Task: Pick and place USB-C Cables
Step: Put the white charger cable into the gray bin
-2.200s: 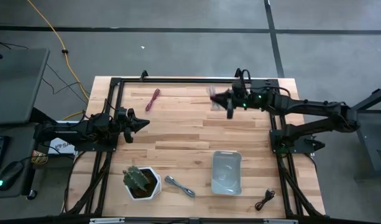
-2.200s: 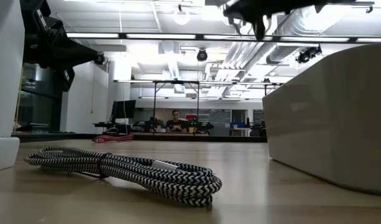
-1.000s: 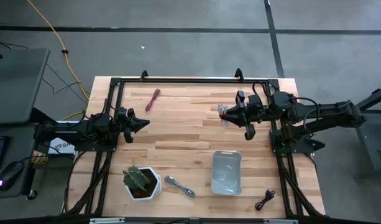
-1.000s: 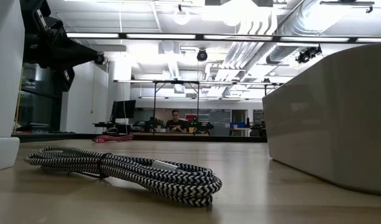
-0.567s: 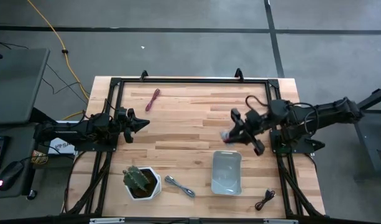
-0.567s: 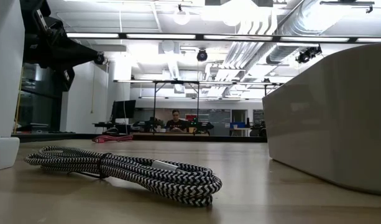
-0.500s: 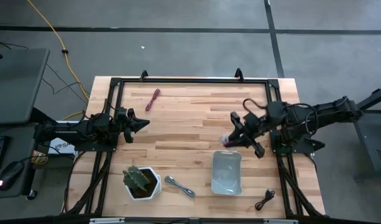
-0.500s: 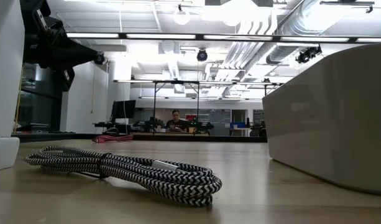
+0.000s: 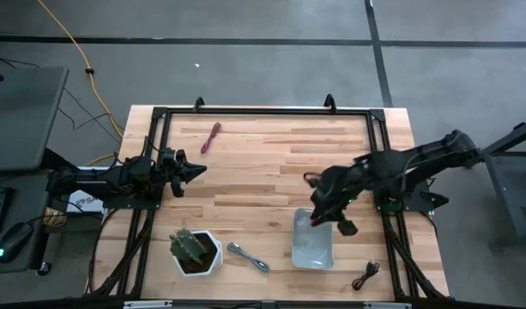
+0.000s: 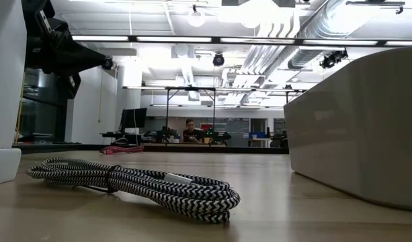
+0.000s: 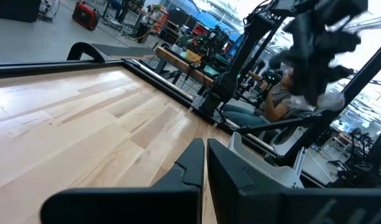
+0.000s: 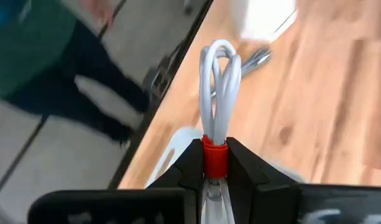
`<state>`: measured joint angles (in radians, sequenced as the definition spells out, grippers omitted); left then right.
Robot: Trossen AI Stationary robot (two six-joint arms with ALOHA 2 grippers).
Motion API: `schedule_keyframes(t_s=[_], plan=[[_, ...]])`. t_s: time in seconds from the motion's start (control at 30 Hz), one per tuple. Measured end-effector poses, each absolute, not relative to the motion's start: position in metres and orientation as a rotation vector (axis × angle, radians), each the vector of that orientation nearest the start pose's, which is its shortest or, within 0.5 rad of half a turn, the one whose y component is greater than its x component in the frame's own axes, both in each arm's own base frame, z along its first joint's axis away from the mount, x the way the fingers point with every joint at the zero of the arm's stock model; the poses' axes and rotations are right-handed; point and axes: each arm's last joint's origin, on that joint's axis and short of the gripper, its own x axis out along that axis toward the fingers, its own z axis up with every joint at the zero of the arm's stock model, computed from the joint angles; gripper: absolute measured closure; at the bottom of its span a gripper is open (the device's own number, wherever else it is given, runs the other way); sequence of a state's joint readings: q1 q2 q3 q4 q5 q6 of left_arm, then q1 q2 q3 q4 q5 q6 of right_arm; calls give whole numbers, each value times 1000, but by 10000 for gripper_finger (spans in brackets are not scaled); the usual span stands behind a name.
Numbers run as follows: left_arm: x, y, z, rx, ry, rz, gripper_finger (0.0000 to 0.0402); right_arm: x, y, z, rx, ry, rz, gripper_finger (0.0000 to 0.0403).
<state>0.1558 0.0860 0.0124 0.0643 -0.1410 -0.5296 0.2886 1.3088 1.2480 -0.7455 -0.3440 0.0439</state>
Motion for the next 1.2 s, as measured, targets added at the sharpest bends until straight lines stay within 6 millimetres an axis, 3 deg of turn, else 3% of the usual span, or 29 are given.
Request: schedule_keyframes(t_s=[0.33, 0.57, 0.9, 1.2], plan=[[100, 20, 167, -525, -69, 292, 401, 278, 104, 258, -267, 1175, 787, 375], [100, 20, 167, -525, -69, 292, 401, 302, 113, 213, -341, 1249, 860, 375], [100, 20, 167, -525, -69, 292, 401, 315, 118, 172, -347, 1362, 859, 375], [100, 20, 167, -525, -69, 292, 401, 321, 115, 158, -408, 1424, 717, 375]])
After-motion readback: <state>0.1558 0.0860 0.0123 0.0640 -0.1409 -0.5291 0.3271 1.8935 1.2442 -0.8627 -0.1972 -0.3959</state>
